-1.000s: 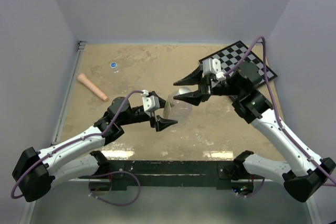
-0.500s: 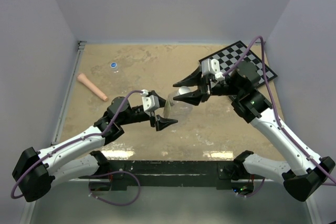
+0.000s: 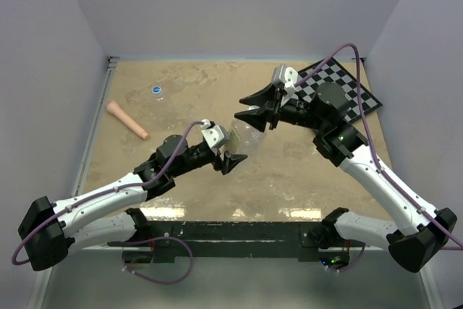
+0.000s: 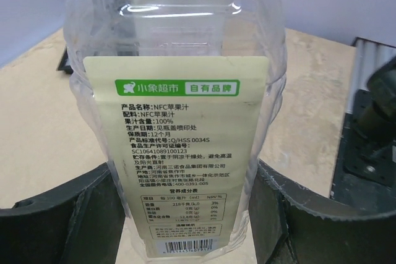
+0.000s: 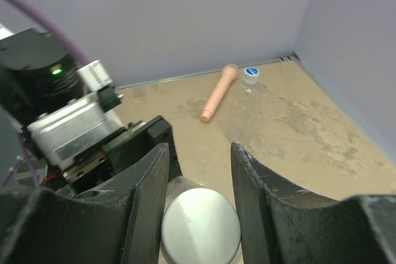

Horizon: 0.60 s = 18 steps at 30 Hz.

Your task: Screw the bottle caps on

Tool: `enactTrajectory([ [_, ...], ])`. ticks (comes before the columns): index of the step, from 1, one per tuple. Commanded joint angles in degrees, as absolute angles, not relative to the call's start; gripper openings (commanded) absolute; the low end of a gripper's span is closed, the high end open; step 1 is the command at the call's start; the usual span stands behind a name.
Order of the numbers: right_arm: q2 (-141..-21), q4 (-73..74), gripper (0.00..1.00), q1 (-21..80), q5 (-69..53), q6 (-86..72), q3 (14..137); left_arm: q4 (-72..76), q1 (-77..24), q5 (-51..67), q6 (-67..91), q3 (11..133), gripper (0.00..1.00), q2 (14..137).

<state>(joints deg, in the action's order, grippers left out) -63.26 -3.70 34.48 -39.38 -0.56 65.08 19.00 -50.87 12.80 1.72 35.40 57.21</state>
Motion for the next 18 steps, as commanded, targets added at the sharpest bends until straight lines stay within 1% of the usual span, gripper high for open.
enactTrajectory([
  [1, -65.04, -3.34, 0.00, 35.50, -22.61, -2.72, 63.63, 27.15, -58.52, -4.97, -3.16, 41.31, 0.00, 58.35],
  [5, -66.44, -3.25, 0.00, 37.00, -14.17, -6.23, 62.76, 31.89, -60.46, -14.83, -0.88, 41.57, 0.00, 60.90],
  [12, -68.73, -1.76, 0.00, 41.21, 1.91, -11.24, 62.40, 41.82, -64.95, -30.92, -2.19, 41.40, 0.00, 66.44],
  [14, -68.99, -2.28, 0.00, 41.48, 1.76, -12.21, 61.88, 43.94, -66.00, -33.30, -2.46, 41.40, 0.00, 67.50],
  [18, -66.90, -4.83, 0.00, 41.40, -2.54, -11.61, 61.44, 42.81, -66.09, -32.09, -1.15, 40.17, 0.00, 66.80],
])
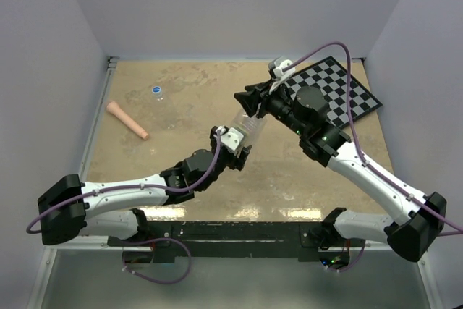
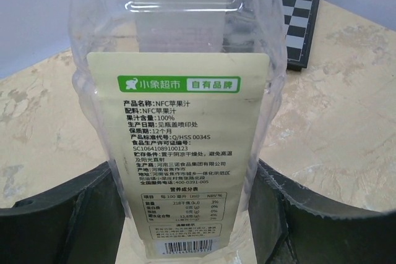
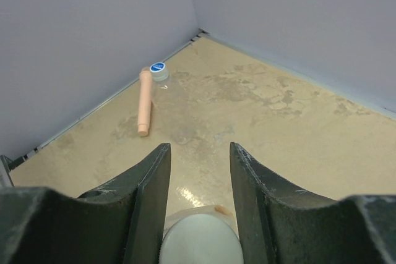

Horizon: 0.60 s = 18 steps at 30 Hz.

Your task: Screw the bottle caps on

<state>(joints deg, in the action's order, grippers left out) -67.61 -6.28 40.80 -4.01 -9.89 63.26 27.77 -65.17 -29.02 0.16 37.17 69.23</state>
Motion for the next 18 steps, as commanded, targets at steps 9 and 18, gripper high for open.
enactTrajectory([
  [9, -59.86, -3.25, 0.65, 37.63, -20.01, -7.03, 66.18, 29.72, -57.15, -11.20, 4.22, 35.25, 0.00, 58.37],
  [18, -56.43, -3.96, 0.75, 34.98, -38.92, -0.44, 66.36, 25.57, -42.99, 24.31, 3.78, 33.14, 0.00, 53.79],
])
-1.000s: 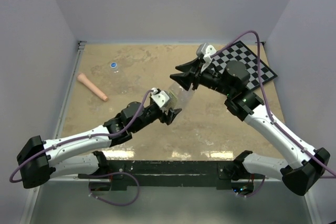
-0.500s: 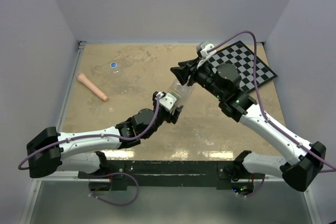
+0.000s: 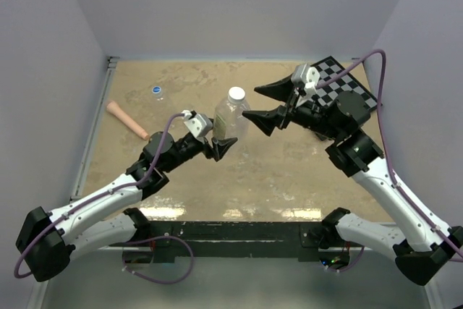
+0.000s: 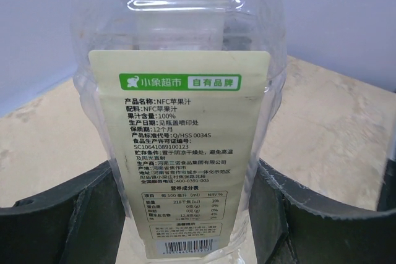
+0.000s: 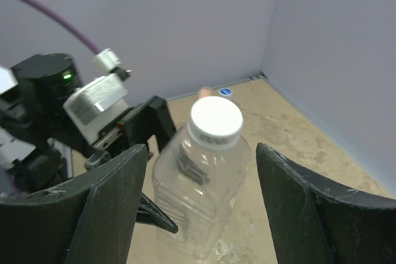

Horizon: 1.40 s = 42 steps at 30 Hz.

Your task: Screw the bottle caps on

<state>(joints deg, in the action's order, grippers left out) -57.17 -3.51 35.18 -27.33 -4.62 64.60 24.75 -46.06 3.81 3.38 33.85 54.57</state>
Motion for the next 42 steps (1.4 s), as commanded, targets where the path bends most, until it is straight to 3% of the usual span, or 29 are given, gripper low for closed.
enactTrajectory([
  [1, -56.43, -4.04, 0.75, 34.98, -40.15, 1.39, 66.36, 25.84, -42.20, 27.13, 3.87, 33.13, 0.00, 53.79],
  [13, -58.53, -0.09, 0.67, 34.98, -48.77, 5.10, 68.91, 29.00, -40.34, 40.34, 3.34, 34.10, 0.00, 54.40],
  [23, -58.97, -0.09, 0.47, 34.98, -53.87, 5.89, 68.99, 30.67, -40.34, 43.68, 3.52, 34.89, 0.00, 54.58],
  [26, -59.24, -0.09, 0.30, 34.98, -54.40, 5.80, 68.99, 31.11, -40.34, 44.12, 3.69, 34.98, 0.00, 54.76],
  [29, -59.68, -0.09, 0.00, 34.98, -54.32, 5.80, 68.99, 31.81, -40.34, 44.47, 3.52, 35.07, 0.00, 54.58],
  [36, -60.12, -0.09, 0.00, 34.98, -49.14, 5.36, 68.82, 26.20, -41.92, 35.97, 0.27, 37.17, 0.00, 53.00],
  [42, -61.26, 0.97, 0.00, 34.98, -42.29, 2.99, 68.12, 23.55, -49.55, 17.79, -5.71, 38.32, 0.00, 51.24],
])
